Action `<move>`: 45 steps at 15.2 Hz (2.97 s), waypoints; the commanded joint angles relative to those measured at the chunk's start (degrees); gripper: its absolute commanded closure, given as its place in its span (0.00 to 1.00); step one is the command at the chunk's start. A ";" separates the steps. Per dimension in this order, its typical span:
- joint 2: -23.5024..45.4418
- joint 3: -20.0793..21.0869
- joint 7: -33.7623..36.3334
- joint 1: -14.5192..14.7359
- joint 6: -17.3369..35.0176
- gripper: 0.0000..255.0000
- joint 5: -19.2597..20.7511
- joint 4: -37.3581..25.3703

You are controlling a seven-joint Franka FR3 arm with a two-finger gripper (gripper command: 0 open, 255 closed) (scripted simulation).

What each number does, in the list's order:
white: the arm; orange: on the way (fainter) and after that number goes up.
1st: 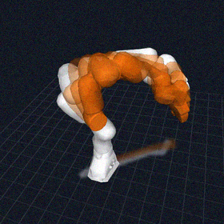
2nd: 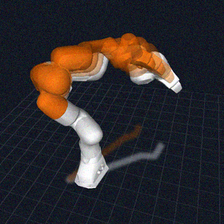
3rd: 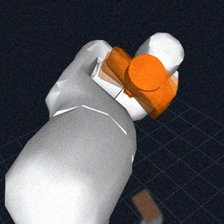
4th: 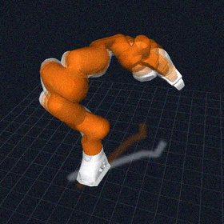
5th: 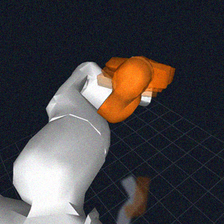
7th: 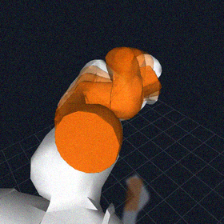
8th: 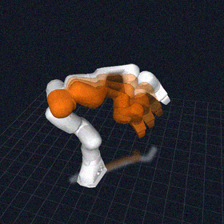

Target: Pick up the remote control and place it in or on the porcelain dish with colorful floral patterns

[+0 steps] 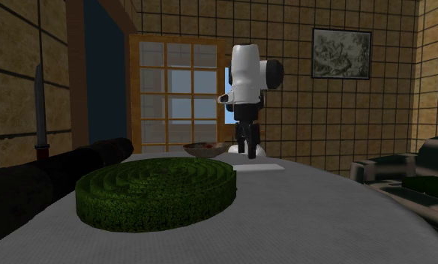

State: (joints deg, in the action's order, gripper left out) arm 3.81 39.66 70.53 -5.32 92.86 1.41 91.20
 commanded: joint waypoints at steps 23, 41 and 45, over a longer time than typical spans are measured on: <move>8.46 0.33 9.25 3.15 3.46 1.00 6.14 -3.74; 11.63 0.66 10.09 5.73 -7.94 1.00 8.17 -17.71; 13.49 0.71 10.53 7.27 -11.99 1.00 9.45 -23.31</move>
State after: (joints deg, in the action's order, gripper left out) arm 16.60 40.34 80.83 1.33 82.21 10.35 69.85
